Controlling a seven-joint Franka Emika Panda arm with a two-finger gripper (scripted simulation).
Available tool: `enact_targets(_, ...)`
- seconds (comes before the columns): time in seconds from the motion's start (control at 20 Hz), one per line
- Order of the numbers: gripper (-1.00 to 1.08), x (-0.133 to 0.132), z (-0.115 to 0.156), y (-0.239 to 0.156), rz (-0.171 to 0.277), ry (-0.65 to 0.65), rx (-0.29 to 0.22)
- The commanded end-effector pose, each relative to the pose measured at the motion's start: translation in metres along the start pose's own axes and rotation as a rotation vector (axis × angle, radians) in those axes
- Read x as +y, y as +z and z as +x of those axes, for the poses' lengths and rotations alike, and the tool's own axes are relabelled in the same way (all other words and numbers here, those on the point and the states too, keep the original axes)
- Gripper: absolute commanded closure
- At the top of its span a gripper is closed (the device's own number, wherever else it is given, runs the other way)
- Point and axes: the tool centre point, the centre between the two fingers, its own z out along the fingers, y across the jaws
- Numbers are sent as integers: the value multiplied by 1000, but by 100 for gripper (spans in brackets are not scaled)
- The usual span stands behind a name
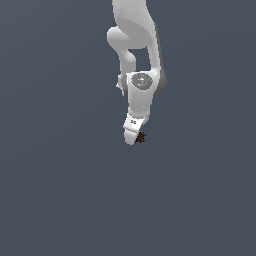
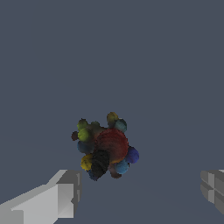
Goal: Pick up the object and move it to a goal position.
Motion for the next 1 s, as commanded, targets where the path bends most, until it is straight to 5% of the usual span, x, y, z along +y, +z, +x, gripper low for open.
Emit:
enact_targets(0.0, -92, -7, 2, 3, -3, -81, 1)
enact_targets(0.5, -92, -25, 6, 11, -9, -286, 3)
enact_targets(0.95, -92, -28, 6, 13, -9, -323, 4)
